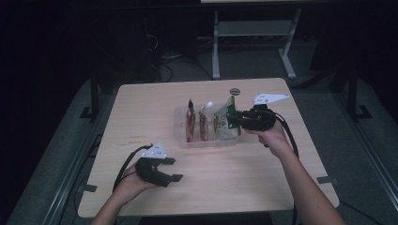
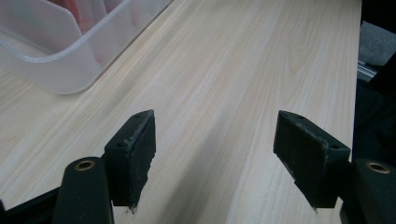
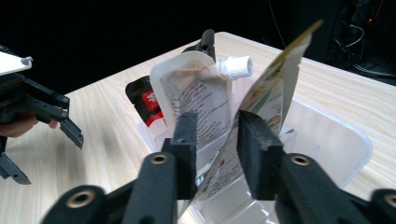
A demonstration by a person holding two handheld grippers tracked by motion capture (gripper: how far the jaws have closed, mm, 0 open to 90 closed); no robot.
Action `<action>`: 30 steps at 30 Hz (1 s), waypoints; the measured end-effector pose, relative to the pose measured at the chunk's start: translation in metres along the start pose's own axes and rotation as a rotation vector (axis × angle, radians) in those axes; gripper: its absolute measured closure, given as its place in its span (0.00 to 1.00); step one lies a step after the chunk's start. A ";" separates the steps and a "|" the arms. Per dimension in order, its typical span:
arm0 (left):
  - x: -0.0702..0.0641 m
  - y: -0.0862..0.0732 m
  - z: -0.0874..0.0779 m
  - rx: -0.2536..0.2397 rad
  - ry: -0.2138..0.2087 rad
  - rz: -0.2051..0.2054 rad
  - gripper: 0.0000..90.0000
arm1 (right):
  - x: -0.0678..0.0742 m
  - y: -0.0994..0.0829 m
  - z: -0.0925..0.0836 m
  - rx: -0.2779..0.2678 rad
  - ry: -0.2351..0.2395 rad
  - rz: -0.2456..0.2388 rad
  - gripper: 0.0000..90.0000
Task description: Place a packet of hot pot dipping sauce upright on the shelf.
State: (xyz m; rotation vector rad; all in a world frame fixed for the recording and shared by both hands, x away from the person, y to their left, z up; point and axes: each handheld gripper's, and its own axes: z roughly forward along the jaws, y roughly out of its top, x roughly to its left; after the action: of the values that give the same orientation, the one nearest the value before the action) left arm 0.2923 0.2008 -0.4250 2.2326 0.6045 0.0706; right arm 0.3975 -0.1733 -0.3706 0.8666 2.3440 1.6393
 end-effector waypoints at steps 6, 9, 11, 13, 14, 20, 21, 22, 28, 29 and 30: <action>0.000 0.000 0.001 0.001 -0.004 0.000 0.32 | -0.001 -0.001 -0.001 0.014 -0.014 0.002 0.58; 0.000 0.000 0.001 0.003 -0.005 0.000 0.32 | 0.002 -0.001 -0.002 0.009 -0.039 -0.007 0.45; 0.000 -0.001 0.001 0.003 -0.004 -0.001 0.32 | 0.003 -0.001 -0.004 0.005 -0.046 -0.008 0.41; 0.000 -0.001 0.000 0.007 -0.004 0.002 0.32 | 0.004 -0.001 -0.008 0.011 -0.041 -0.009 0.39; 0.000 -0.001 0.000 0.008 -0.004 0.002 0.32 | 0.005 -0.002 -0.010 0.015 -0.039 -0.011 0.38; 0.000 -0.001 -0.001 0.011 0.002 0.009 0.31 | 0.012 -0.009 -0.018 0.027 -0.034 -0.033 0.35; 0.000 -0.001 -0.002 0.009 0.001 0.009 0.31 | 0.013 -0.010 -0.019 0.030 -0.035 -0.033 0.35; 0.000 -0.001 -0.002 0.007 0.002 0.009 0.31 | 0.014 -0.012 -0.020 0.030 -0.034 -0.033 0.34; 0.000 -0.002 -0.003 0.012 0.011 0.019 0.31 | 0.021 -0.022 -0.023 0.059 -0.040 -0.043 0.32; 0.000 -0.002 -0.003 0.013 0.013 0.024 0.31 | 0.022 -0.024 -0.024 0.064 -0.042 -0.048 0.32; 0.000 -0.002 -0.004 0.013 0.015 0.026 0.31 | 0.023 -0.026 -0.025 0.067 -0.044 -0.049 0.32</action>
State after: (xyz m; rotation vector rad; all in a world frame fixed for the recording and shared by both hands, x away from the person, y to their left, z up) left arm 0.2910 0.2045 -0.4241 2.2545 0.5852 0.0972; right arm 0.3576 -0.1874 -0.3800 0.8415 2.3837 1.5152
